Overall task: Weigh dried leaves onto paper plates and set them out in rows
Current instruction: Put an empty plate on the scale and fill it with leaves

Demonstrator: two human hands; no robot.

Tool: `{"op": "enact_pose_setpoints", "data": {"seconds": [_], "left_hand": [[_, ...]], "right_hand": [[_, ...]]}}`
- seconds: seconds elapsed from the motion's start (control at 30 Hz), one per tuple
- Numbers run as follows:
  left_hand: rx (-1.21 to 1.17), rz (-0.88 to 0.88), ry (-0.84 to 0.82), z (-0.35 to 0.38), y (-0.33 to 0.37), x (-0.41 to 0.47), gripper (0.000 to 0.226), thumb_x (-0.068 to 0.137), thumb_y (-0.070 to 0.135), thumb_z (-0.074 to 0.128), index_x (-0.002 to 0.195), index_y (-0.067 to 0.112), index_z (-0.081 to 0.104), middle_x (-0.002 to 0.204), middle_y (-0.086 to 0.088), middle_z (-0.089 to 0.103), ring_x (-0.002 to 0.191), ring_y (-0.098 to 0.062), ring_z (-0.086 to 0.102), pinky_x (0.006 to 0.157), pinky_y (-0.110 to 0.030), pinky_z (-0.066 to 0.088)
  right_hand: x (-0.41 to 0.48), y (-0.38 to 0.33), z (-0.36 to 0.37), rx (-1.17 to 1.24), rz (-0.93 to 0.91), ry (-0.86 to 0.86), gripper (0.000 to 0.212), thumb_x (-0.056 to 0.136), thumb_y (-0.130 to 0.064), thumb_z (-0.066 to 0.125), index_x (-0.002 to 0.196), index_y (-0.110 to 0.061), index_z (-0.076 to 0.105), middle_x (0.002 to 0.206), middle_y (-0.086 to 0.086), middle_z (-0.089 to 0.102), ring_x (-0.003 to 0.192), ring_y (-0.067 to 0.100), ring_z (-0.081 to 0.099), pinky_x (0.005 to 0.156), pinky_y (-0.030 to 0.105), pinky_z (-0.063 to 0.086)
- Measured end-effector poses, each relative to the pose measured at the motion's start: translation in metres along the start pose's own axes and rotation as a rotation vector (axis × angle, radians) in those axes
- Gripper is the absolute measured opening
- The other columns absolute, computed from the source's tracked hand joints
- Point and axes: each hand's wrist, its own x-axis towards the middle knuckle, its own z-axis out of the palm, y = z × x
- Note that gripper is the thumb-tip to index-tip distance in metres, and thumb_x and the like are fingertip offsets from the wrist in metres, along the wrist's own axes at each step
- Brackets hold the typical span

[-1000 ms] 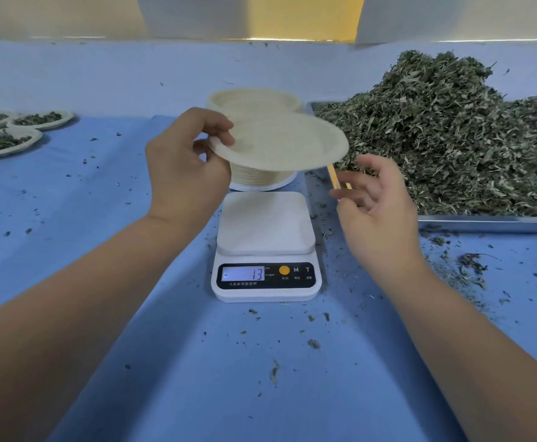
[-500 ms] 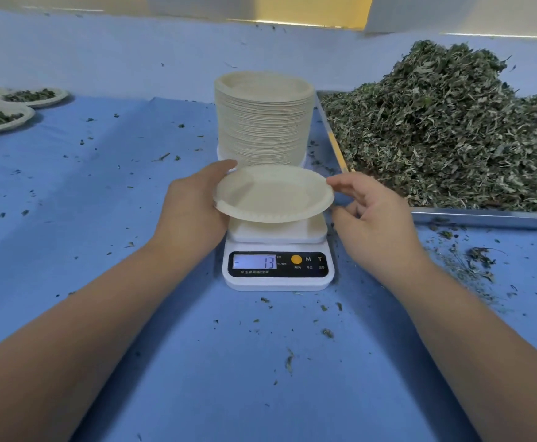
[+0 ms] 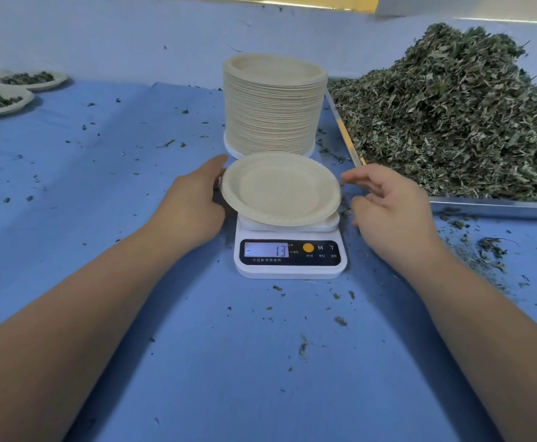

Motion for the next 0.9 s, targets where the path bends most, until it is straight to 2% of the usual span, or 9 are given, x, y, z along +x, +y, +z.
{"op": "enact_pose_setpoints", "data": {"seconds": [0.07,0.13,0.2,0.23,0.33,0.47,0.7,0.83,0.9], "left_hand": [[-0.257,-0.147,0.099,0.000,0.002,0.000,0.068,0.084,-0.015,0.037,0.142,0.016,0.057,0.129,0.003,0.068,0.117,-0.009,0.061,0.107,-0.030,0.048],[-0.536,-0.281,0.209,0.002,0.006,0.000,0.062,0.087,-0.016,0.033,0.130,0.016,0.065,0.125,0.002,0.072,0.118,-0.009,0.067,0.109,-0.034,0.050],[-0.694,-0.333,0.265,0.002,0.009,-0.001,0.056,0.089,-0.016,0.032,0.116,0.016,0.069,0.115,0.001,0.075,0.111,-0.011,0.071,0.103,-0.032,0.055],[-0.764,-0.343,0.275,0.002,0.010,-0.002,0.054,0.089,-0.015,0.032,0.112,0.015,0.070,0.112,0.001,0.076,0.108,-0.012,0.073,0.099,-0.029,0.057],[-0.971,-0.344,0.263,-0.001,0.013,-0.002,0.045,0.091,-0.008,0.035,0.109,0.012,0.071,0.110,-0.003,0.078,0.105,-0.014,0.075,0.093,-0.028,0.060],[-0.974,-0.323,0.206,0.000,0.017,-0.004,0.038,0.098,0.006,0.038,0.116,0.012,0.070,0.117,-0.003,0.077,0.107,-0.011,0.074,0.095,-0.027,0.057],[-0.895,-0.280,0.124,0.003,0.023,-0.005,0.033,0.100,0.017,0.040,0.117,0.021,0.069,0.110,0.009,0.079,0.105,-0.004,0.073,0.089,-0.021,0.055],[-0.887,-0.254,0.101,0.002,0.021,-0.005,0.033,0.083,0.027,0.047,0.101,0.028,0.075,0.105,0.011,0.079,0.104,-0.002,0.073,0.090,-0.021,0.054],[-0.869,-0.263,0.088,0.002,0.021,-0.005,0.035,0.076,0.031,0.048,0.088,0.031,0.081,0.102,0.012,0.080,0.102,-0.001,0.073,0.091,-0.022,0.054]], "right_hand": [[-0.001,0.001,-0.001,-0.005,-0.047,0.041,0.045,0.086,0.000,0.051,0.107,-0.036,0.069,0.102,-0.004,0.074,0.085,0.028,0.066,0.068,0.014,0.054],[-0.002,0.000,-0.002,-0.007,-0.082,0.070,0.044,0.086,0.001,0.051,0.110,-0.030,0.070,0.091,0.009,0.073,0.093,0.027,0.062,0.071,0.004,0.047],[-0.003,-0.001,-0.002,-0.018,-0.105,0.077,0.042,0.087,0.001,0.051,0.110,-0.028,0.071,0.064,-0.004,0.064,0.082,0.023,0.064,0.065,0.002,0.044],[-0.003,-0.002,-0.002,-0.024,-0.116,0.076,0.041,0.087,0.002,0.051,0.110,-0.026,0.071,0.053,-0.009,0.055,0.067,0.018,0.062,0.060,0.003,0.042],[-0.004,-0.002,-0.002,-0.022,-0.126,0.076,0.040,0.089,0.003,0.052,0.111,-0.023,0.071,0.045,-0.014,0.044,0.043,0.006,0.042,0.056,0.001,0.038],[-0.005,-0.005,-0.003,-0.013,-0.117,0.079,0.038,0.089,0.004,0.052,0.111,-0.020,0.072,0.046,-0.011,0.044,0.039,0.005,0.039,0.049,0.004,0.034],[-0.004,-0.003,0.000,-0.025,-0.129,0.081,0.038,0.088,0.001,0.053,0.108,-0.024,0.072,0.045,-0.012,0.046,0.042,0.006,0.041,0.056,0.007,0.040],[-0.003,-0.003,-0.002,-0.013,-0.122,0.143,0.038,0.086,0.000,0.052,0.106,-0.026,0.073,0.059,0.000,0.056,0.050,0.011,0.048,0.059,0.005,0.041],[0.001,-0.004,-0.008,-0.069,-0.121,0.192,0.036,0.086,-0.007,0.052,0.108,-0.026,0.072,0.075,0.003,0.064,0.058,0.011,0.052,0.061,0.014,0.045]]}}
